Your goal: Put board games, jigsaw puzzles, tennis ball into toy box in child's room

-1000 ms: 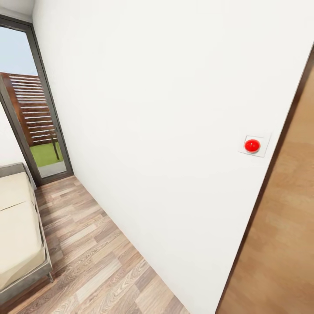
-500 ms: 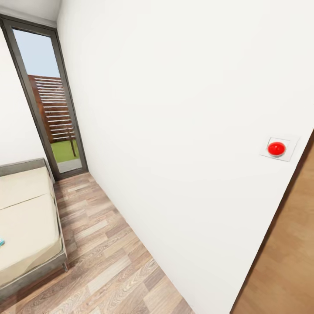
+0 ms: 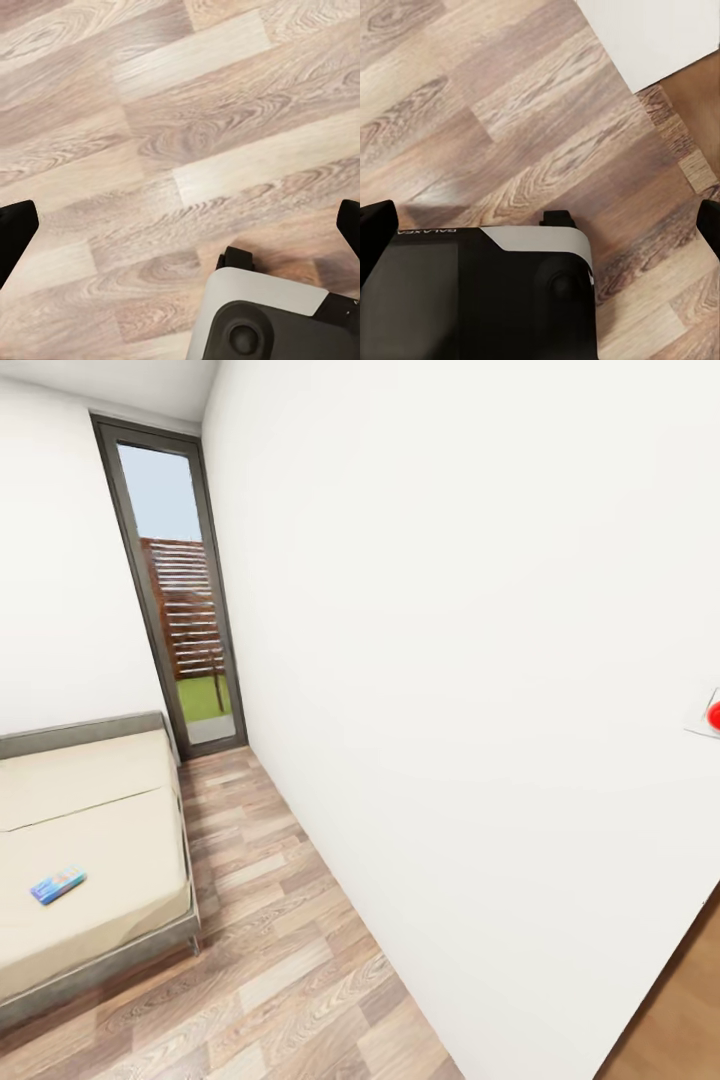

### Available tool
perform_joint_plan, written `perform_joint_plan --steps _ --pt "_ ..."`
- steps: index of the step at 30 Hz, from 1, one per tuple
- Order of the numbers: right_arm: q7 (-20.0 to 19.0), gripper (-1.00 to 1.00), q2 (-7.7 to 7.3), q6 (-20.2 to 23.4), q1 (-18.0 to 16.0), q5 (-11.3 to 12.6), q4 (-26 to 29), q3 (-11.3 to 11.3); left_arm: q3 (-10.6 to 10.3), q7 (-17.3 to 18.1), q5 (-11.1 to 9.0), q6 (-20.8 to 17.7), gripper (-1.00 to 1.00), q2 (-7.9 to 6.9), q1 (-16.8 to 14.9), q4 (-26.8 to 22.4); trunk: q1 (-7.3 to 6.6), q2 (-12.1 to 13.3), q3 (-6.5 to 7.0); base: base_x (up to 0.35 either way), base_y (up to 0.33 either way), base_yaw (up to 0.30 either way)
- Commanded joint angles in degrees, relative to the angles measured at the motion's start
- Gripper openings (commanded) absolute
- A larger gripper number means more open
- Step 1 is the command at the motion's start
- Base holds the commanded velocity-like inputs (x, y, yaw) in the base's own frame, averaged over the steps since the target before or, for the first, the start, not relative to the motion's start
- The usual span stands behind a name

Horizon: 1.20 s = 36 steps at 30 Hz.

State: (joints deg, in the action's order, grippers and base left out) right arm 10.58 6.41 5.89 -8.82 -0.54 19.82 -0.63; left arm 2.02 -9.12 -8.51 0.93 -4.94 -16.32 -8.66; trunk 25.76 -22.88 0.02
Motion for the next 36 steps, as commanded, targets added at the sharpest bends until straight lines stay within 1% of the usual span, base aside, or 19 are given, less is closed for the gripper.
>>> perform_joint_plan --steps 1,14,36 --pt "0.23 1.00 0.02 0.39 0.03 -0.06 0.13 -0.09 0.18 -0.01 -0.37 0.22 1.00 0.02 -0.02 0.05 0.02 -0.04 -0.02 0.000 0.000 0.292" --pt "0.23 1.00 0.40 0.37 0.03 -0.07 0.13 -0.16 0.18 -0.02 -0.29 0.71 1.00 -0.06 -0.02 0.13 0.02 -0.04 -0.09 0.000 0.000 0.292" --pt "0.23 1.00 0.44 0.40 0.03 -0.07 0.12 -0.23 0.18 -0.02 -0.23 0.74 1.00 -0.05 -0.02 0.13 0.02 -0.04 -0.88 0.000 0.000 0.282"
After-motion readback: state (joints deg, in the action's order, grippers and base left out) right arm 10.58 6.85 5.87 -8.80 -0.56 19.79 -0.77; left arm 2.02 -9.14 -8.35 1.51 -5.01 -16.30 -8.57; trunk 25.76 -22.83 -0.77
